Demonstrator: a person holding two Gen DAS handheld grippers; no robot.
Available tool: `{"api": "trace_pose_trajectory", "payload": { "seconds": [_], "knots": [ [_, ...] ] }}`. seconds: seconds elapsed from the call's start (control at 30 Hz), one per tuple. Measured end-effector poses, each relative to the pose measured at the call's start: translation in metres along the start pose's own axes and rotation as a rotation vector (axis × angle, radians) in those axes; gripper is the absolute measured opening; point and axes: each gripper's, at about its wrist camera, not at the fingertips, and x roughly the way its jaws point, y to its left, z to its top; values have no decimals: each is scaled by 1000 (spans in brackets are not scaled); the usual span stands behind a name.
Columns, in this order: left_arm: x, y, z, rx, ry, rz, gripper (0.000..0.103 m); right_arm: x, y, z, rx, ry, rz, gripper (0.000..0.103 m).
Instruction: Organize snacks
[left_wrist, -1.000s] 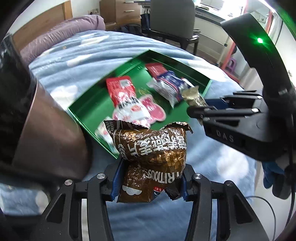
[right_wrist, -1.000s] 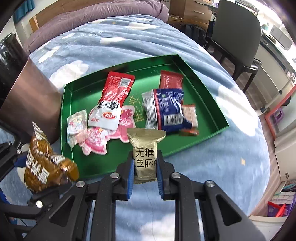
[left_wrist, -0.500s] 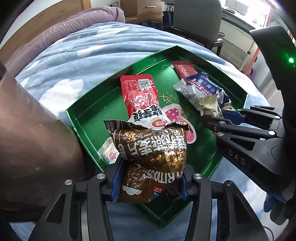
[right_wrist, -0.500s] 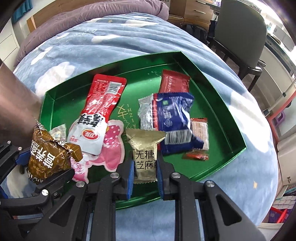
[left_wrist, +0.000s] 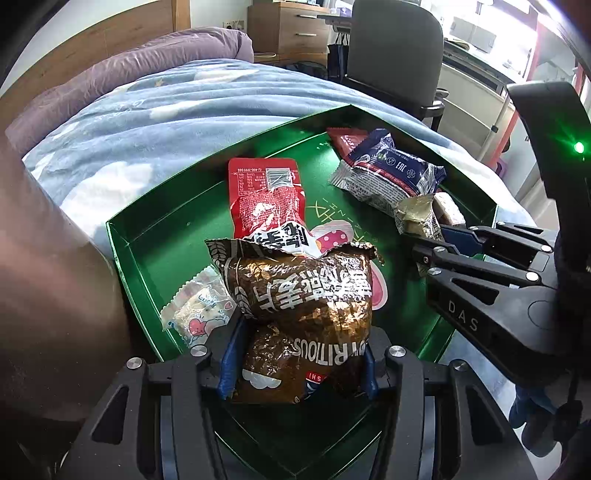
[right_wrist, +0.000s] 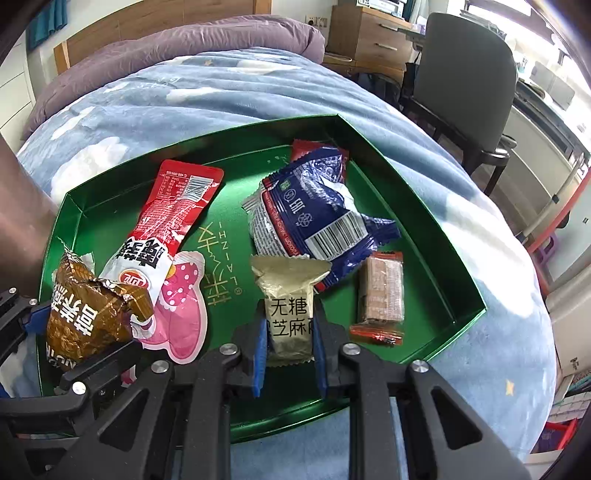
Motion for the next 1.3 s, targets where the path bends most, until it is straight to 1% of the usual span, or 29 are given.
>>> {"api": "trace_pose_trajectory", "payload": {
  "seconds": [0.07,0.13,0.17,0.2,0.27,0.33,0.4,0.53,0.6,0.63,0.73,0.77,0.8,0.93,1.03,1.17,1.3],
  "knots": [
    [-1,2,-1,-11,-10,-9,46,0,1,-1,-4,-12,-5,13],
    [-2,3,-2,-20,-22,-16,47,-2,1,-3,-10,-21,-11,26],
    [-2,4,-2,-20,-26,-14,48,-2,2,-4,-14,-28,-14,43],
    [-2,4,-3,-17,-33,-10,51,-3,2,-5,-18,-34,-20,59],
    [-3,2,-6,-18,-46,-7,54,-4,3,-9,-25,-46,-27,66],
    [-3,1,-8,-16,-55,-3,54,-6,4,-11,-29,-64,-34,68],
    [-3,2,-8,-17,-66,-2,57,-8,3,-13,-16,-76,-31,81],
    [-7,0,-11,-14,-100,13,60,-14,1,-17,-5,-105,-40,85],
    [-10,1,-11,-13,-114,18,63,-17,1,-17,-2,-119,-47,91],
    [-11,1,-11,-12,-121,22,64,-19,1,-17,-1,-129,-51,92],
    [-19,4,-10,-20,-158,39,74,-28,-1,-17,14,-162,-64,96],
    [-21,3,-11,-22,-173,46,78,-32,-1,-17,17,-173,-72,101],
    [-24,3,-11,-26,-185,49,81,-36,-2,-18,19,-186,-82,102],
    [-38,0,-15,-38,-227,43,85,-55,-3,-22,25,-226,-110,103],
    [-55,-8,-25,-16,-255,51,87,-73,-5,-29,45,-251,-130,103],
    [-84,-25,-44,18,-265,58,88,-100,-4,-47,50,-259,-137,103],
    [-117,-36,-66,32,-274,57,92,-126,2,-68,34,-237,-126,103]
  ]
}}
